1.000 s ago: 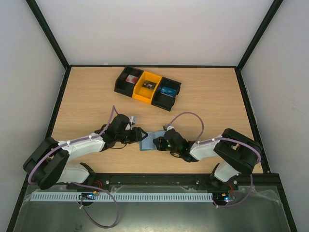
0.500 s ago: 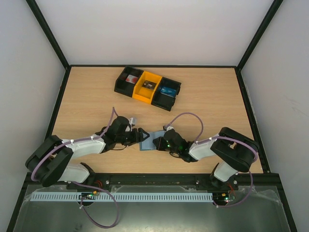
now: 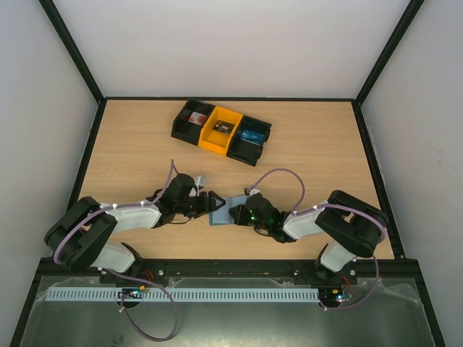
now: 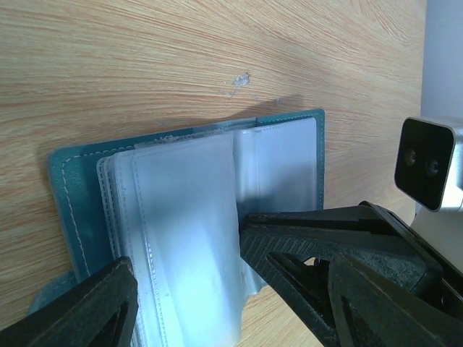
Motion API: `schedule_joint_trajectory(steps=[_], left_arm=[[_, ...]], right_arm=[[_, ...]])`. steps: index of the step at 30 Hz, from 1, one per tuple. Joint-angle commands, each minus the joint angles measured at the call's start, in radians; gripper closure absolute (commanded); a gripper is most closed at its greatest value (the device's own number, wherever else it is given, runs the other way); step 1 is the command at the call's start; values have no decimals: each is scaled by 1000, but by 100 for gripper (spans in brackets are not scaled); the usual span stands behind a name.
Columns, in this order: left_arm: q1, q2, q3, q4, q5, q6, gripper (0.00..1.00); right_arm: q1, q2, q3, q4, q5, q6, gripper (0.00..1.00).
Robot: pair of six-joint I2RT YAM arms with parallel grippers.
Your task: Take the credit cards out of the card holder
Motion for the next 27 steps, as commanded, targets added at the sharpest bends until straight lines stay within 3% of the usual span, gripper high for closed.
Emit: schedule_joint_trajectory(steps=[1, 27], left_arm=[[5, 14, -9, 24, 8, -1, 26], [5, 42, 1, 71, 56, -27, 26]], right_arm=[[4, 24, -20, -17, 0, 4, 89], [5, 43, -21, 3, -9, 13, 90]])
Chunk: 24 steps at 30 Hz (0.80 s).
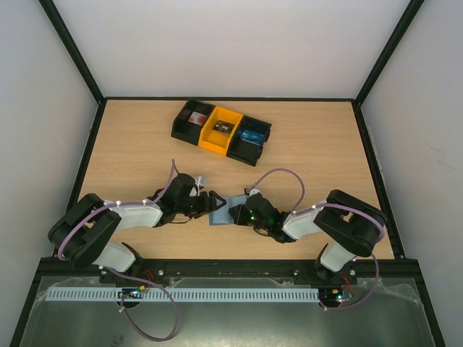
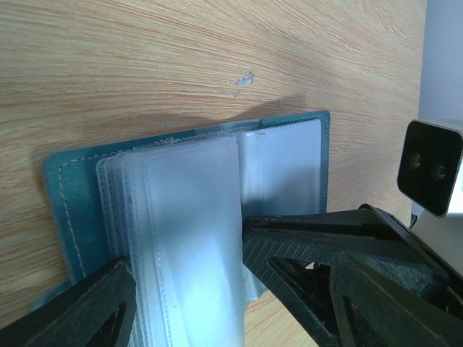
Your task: Take the credit cards out of the card holder
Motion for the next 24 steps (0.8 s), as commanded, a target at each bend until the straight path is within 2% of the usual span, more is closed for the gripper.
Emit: schedule_joint_trajectory(steps=[1, 13, 24], left_arm=[[-1, -1, 2, 40, 43, -17, 26], [-2, -42, -3, 43, 55, -34, 27], [-2, -19, -6, 72, 72, -37, 59]], right_arm=[[5, 34, -20, -16, -9, 10, 90], [5, 50, -23, 3, -22, 13, 90], [4, 49, -32, 38, -34, 20, 90]])
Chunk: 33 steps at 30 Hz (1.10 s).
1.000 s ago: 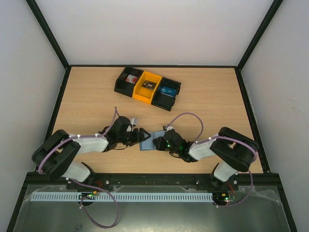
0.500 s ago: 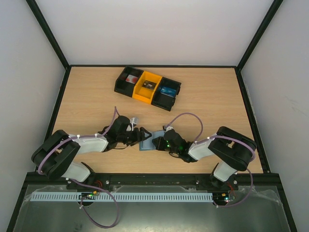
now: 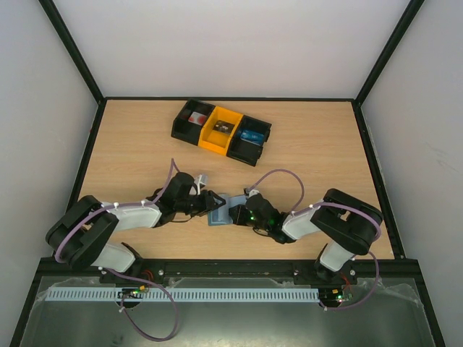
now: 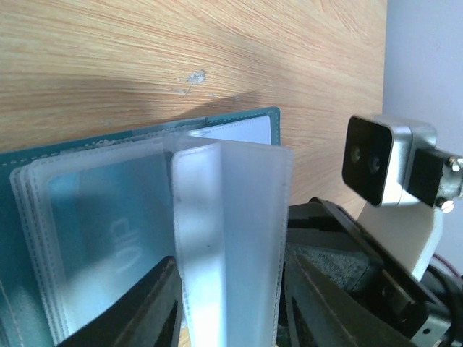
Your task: Take the credit cards out of the card holder
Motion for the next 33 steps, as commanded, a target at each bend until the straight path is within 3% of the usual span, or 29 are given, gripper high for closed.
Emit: schedule_joint_trajectory(steps=[1, 16, 23, 33], left_arm=[[-2, 5, -7, 34, 20, 2, 62], [-9, 28, -3, 84, 51, -6, 97], [-9, 22, 5, 76, 51, -6, 97], [-9, 35, 17, 58, 55, 8, 98]], right_arm=[[4, 25, -25, -15, -15, 5, 90], [4, 23, -51, 50, -25, 14, 91], [4, 18, -55, 77, -40, 17, 91], [4, -105, -42, -109, 67, -22, 83]])
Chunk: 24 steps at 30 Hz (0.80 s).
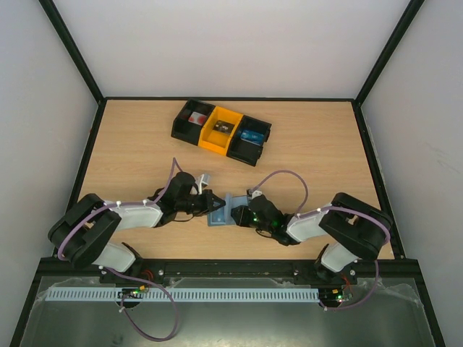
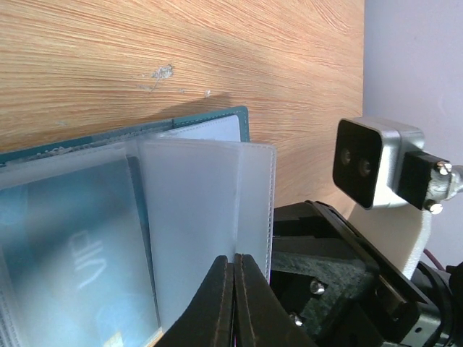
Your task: Take the credit cards out of the card holder
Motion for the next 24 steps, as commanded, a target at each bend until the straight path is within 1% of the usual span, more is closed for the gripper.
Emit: schedule_joint_trajectory(steps=[1, 9, 14, 21, 24], left_arm=[[-4, 12, 20, -13, 11, 20, 98], [-4, 9, 37, -34, 11, 27, 98], [-8, 24, 52, -31, 17, 22, 94], [-25, 65, 74, 1, 32, 11, 94], [-33, 81, 90, 4, 34, 9, 89]], right_arm=[[3, -58, -5, -112, 74, -29, 83], [1, -134, 8, -223, 119, -63, 84], [2, -228, 11, -318, 174, -75, 84], [2, -337, 10, -399, 211, -79, 82], [2, -376, 13, -420, 204, -76, 81]])
